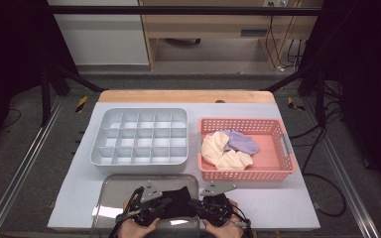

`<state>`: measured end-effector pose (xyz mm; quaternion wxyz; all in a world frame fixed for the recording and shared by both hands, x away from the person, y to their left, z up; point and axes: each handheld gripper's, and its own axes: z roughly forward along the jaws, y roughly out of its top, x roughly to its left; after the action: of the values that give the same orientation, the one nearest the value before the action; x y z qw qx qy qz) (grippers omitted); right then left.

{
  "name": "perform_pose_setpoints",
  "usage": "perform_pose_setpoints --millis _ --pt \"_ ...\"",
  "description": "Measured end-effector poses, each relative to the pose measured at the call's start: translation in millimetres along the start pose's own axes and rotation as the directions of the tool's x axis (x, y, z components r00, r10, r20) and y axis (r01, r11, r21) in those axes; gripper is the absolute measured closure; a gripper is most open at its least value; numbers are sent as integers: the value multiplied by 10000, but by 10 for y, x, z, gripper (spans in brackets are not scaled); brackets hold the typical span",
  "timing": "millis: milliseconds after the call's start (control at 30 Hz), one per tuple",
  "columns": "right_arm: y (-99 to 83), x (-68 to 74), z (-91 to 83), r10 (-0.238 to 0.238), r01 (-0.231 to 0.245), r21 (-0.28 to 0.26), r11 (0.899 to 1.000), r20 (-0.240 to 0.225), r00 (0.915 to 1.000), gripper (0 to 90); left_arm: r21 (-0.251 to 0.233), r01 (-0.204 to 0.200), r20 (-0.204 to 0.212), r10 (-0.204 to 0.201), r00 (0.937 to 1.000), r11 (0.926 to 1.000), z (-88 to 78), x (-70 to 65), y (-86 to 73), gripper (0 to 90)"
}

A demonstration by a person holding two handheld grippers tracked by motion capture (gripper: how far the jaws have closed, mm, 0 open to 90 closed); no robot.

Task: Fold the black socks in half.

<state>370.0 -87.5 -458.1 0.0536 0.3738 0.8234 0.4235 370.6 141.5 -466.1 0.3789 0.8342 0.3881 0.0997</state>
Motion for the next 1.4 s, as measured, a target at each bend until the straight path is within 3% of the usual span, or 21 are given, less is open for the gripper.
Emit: perform_pose_setpoints --millis 167,233,333,400,500,600,733,867,1133,1400 --pt "126 73 -44 -402 379 -399 9985 -565 9976 844 50 -34 25 34 10000 10000 3 -1 16 880" --pt "135 98 -31 -444 421 -358 9985 -661 9968 844 -3 135 158 -135 9998 9999 -11 18 17 875" --pt "132 110 -21 -501 484 -273 9985 -670 9965 844 -356 280 242 -271 9993 9990 -126 69 33 860" --pt "129 107 -24 -538 521 -288 9982 -637 9965 843 -723 379 43 -377 9993 9967 -253 130 45 851" --pt "129 101 -24 -480 467 -235 9986 -584 9971 842 -1097 502 -583 -569 9967 9927 -458 270 14 851" --pt "128 92 -20 -448 439 -190 9989 -525 9976 841 -933 747 -1072 -846 9906 9928 -542 400 -108 855" --pt "142 99 -16 -445 438 -166 9989 -432 9981 841 -212 884 -856 -899 9923 9959 -442 440 -273 862" --pt "169 131 -21 -556 548 -182 9983 -433 9975 841 150 891 -448 -884 9951 9959 -346 408 -307 868" --pt "281 214 3 -859 830 -401 9957 -759 9934 842 60 493 -154 -492 9987 9988 -224 237 -264 891" --pt "325 349 125 -1367 1335 -320 9905 -1420 9804 843 72 263 -181 -262 9995 9996 -172 175 -251 892"
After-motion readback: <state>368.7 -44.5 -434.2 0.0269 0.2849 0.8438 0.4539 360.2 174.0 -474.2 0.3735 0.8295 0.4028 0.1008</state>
